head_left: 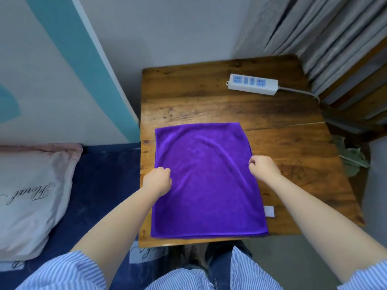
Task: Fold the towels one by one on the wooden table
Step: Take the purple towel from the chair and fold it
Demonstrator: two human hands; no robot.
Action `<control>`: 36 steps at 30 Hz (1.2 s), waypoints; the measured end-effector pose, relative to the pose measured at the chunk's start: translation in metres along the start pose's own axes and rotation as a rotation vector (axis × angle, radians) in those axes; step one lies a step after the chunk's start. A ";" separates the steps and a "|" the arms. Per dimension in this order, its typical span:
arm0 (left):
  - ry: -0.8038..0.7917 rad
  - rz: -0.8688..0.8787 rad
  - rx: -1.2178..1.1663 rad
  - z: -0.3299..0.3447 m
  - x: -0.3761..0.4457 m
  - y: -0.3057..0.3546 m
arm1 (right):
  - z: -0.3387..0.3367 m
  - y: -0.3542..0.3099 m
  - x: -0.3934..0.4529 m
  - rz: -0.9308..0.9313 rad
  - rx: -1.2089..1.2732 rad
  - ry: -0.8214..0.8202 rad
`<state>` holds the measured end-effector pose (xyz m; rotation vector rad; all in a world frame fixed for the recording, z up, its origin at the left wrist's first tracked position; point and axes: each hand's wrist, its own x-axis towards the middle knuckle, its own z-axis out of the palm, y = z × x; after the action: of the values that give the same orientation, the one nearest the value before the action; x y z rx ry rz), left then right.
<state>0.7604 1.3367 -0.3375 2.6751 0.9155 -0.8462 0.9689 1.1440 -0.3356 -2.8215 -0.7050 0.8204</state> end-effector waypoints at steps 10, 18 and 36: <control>0.160 -0.058 -0.117 -0.035 0.088 0.029 | -0.033 0.004 0.103 -0.148 0.119 0.087; 0.336 0.090 -0.219 -0.032 0.143 0.059 | -0.012 0.002 0.128 -0.201 0.252 0.097; 0.233 0.051 -0.116 -0.007 0.162 0.067 | -0.030 0.031 0.165 0.274 0.704 0.250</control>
<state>0.9095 1.3674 -0.4252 2.7207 0.9093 -0.4622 1.1202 1.1938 -0.3967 -2.3199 0.0247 0.5767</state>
